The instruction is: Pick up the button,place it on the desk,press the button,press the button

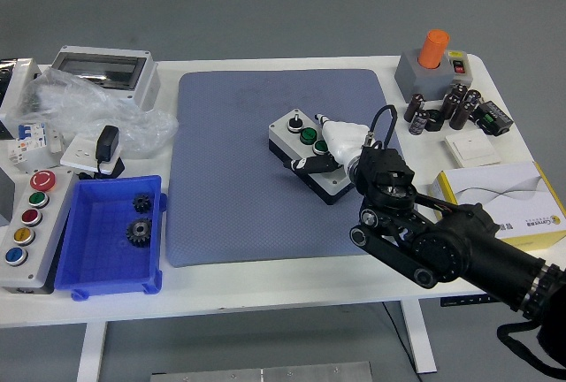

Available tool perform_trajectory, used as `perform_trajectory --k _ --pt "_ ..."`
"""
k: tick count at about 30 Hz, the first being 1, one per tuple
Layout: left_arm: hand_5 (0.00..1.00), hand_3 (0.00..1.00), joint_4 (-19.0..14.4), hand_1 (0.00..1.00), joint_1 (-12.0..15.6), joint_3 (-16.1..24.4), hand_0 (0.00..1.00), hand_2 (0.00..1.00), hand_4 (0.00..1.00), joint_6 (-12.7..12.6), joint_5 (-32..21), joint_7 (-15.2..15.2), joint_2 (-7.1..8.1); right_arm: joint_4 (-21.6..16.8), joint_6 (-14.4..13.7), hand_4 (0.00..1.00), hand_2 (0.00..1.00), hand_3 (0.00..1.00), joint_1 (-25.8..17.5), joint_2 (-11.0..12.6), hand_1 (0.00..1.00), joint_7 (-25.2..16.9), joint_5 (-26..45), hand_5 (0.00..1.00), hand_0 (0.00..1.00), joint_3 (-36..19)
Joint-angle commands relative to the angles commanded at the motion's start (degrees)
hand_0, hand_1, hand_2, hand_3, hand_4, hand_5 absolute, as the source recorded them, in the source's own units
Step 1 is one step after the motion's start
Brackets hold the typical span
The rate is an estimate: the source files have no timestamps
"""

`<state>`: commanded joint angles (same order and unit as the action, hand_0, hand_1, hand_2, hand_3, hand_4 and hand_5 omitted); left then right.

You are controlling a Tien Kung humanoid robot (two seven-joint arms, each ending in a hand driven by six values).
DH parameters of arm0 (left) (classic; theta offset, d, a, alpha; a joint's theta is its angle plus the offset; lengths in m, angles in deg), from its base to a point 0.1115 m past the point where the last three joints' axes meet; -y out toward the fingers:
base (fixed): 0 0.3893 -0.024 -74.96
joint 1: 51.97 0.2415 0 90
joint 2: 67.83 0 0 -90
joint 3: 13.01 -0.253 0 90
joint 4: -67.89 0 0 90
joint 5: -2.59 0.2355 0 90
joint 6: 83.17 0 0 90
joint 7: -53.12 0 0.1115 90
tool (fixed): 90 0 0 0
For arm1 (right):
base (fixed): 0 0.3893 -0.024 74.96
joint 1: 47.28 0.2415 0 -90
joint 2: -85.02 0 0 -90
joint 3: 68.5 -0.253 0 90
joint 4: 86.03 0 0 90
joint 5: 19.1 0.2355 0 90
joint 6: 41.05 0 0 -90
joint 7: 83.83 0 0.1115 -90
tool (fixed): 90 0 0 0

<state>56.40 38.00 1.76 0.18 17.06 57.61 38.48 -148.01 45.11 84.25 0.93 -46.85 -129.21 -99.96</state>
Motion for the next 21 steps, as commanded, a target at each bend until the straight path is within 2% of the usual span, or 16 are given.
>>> perform_trajectory --k 2,3,8,9,14,15,20,21 --pt "0.367 0.612 0.00 0.621 0.00 0.00 0.612 0.594 0.636 -0.01 -0.02 -0.01 0.01 0.04 -0.08 0.943 0.643 0.842 0.07 -0.04 0.544 0.00 -0.17 0.534 0.327 0.25" --pt "0.366 0.613 0.00 0.621 0.00 -0.02 0.612 0.594 0.633 -0.01 -0.04 -0.01 0.01 0.07 -0.14 0.879 0.563 0.789 0.10 -0.08 0.514 0.00 -0.28 0.464 0.267 0.41" --pt "0.366 0.613 -0.02 0.621 0.03 0.09 0.612 0.594 0.633 -0.02 0.09 -0.01 0.02 0.22 -0.43 0.879 0.563 0.789 0.20 -0.27 0.514 0.00 -0.72 0.464 0.267 1.14" --pt "0.359 0.611 -0.03 0.621 0.04 0.13 0.612 0.593 0.616 -0.03 0.11 -0.02 0.02 0.27 -0.55 0.699 0.471 0.590 0.22 -0.32 0.435 0.00 -0.91 0.337 0.192 1.29" --pt "0.359 0.611 -0.08 0.621 0.02 0.58 0.612 0.593 0.616 -0.08 0.56 -0.07 0.02 0.39 -1.49 0.699 0.471 0.590 0.34 -0.36 0.435 0.00 -1.57 0.337 0.192 1.93" --pt "0.354 0.611 -0.09 0.621 0.01 0.72 0.612 0.592 0.605 -0.09 0.70 -0.08 0.02 0.35 -1.70 0.708 0.433 0.465 0.36 -0.33 0.426 0.00 -1.67 0.261 0.183 2.07" --pt "0.354 0.611 -0.13 0.621 -0.04 1.18 0.612 0.592 0.605 -0.15 1.15 -0.17 0.02 -0.08 -2.70 0.708 0.433 0.465 0.44 -0.01 0.426 0.00 -1.54 0.261 0.183 2.85" --pt "0.354 0.610 -0.13 0.621 -0.04 1.18 0.612 0.593 0.604 -0.16 1.13 -0.19 0.03 -0.24 -2.92 0.710 0.406 0.395 0.45 0.08 0.424 0.00 -1.46 0.236 0.184 3.04"
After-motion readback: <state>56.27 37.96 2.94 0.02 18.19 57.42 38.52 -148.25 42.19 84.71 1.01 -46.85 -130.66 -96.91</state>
